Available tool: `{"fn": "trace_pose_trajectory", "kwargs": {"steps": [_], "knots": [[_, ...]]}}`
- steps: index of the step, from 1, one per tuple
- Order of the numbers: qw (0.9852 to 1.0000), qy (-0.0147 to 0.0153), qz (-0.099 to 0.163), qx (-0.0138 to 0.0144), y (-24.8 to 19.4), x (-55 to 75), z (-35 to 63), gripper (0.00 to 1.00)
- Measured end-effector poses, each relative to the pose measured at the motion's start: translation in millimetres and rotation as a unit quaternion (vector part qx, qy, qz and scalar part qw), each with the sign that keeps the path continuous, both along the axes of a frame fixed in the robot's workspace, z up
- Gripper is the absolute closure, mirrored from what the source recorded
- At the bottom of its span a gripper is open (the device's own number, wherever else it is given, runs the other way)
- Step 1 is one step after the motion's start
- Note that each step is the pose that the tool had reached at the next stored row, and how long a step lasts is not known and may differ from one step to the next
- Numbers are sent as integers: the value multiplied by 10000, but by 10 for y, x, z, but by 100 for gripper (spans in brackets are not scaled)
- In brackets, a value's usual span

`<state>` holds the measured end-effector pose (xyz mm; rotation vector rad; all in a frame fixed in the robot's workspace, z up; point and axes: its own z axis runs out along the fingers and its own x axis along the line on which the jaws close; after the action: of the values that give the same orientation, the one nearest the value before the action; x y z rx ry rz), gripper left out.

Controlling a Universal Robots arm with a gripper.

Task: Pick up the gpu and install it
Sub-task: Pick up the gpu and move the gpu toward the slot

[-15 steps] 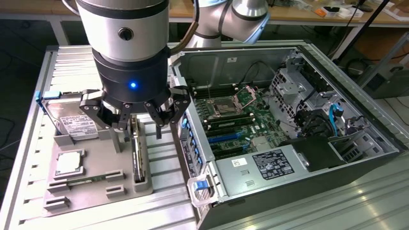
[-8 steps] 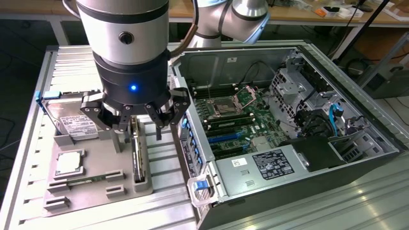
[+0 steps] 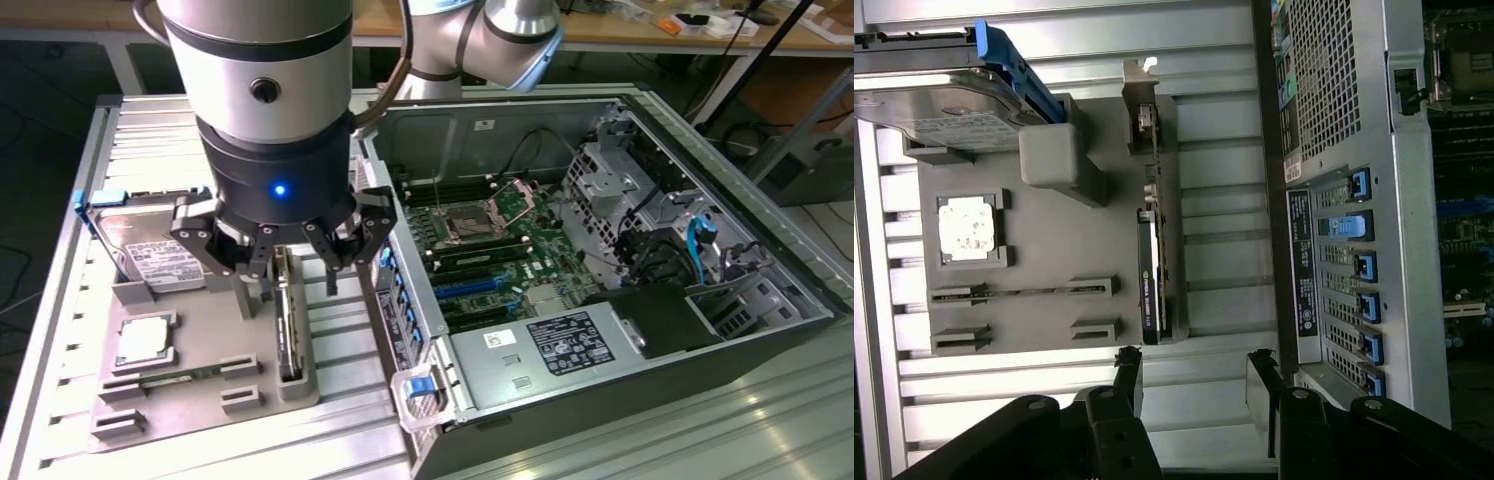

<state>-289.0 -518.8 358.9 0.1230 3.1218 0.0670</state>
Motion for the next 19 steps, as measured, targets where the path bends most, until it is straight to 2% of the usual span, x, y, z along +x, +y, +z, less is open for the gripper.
{"fn": "trace_pose_trajectory", "kwargs": {"steps": [19], "knots": [[10000,0,0,0,0,0,-105,46]]}}
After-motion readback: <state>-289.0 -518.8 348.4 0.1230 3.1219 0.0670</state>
